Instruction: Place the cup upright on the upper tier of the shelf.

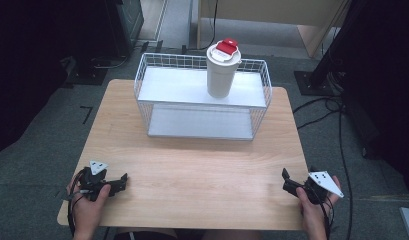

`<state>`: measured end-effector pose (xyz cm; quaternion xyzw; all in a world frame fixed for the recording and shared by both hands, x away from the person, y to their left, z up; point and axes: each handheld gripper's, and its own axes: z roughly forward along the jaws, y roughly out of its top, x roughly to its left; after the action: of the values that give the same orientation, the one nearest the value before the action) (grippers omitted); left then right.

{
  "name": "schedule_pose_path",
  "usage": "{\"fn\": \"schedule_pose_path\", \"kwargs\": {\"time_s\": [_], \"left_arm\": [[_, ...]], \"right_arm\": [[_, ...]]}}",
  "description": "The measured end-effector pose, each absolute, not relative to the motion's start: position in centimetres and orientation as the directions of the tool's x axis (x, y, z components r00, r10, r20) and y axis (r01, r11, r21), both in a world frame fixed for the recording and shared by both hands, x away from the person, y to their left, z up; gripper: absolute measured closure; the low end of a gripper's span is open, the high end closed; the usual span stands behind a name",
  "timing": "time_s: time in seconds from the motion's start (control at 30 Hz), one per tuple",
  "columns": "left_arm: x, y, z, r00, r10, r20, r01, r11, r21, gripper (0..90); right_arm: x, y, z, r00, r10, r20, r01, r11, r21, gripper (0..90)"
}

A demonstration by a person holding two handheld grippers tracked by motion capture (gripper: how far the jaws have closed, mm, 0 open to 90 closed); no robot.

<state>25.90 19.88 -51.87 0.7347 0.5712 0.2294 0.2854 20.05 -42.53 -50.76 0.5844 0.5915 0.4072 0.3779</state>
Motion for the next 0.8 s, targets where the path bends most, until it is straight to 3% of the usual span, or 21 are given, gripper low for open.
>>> {"fn": "schedule_pose_path", "kwargs": {"time_s": [0.5,0.67,0.8], "left_arm": [[25.9,19.9,-51.9,0.242,0.97,0.011,0.708,-0.185,0.681,0.0],[25.9,19.9,-51.9,0.242,0.97,0.01,0.708,-0.184,0.681,0.0],[25.9,19.9,-51.9,0.243,0.97,0.011,0.708,-0.185,0.681,0.0]], "right_arm": [[18.9,-43.5,-51.9,-0.001,1.0,0.016,0.46,-0.014,0.888,0.0],[19.1,-43.5,-52.1,-0.047,0.999,0.019,0.53,0.009,0.848,0.0],[19.2,-42.9,-52.2,-0.078,0.996,-0.039,0.558,0.076,0.826,0.0]]}}
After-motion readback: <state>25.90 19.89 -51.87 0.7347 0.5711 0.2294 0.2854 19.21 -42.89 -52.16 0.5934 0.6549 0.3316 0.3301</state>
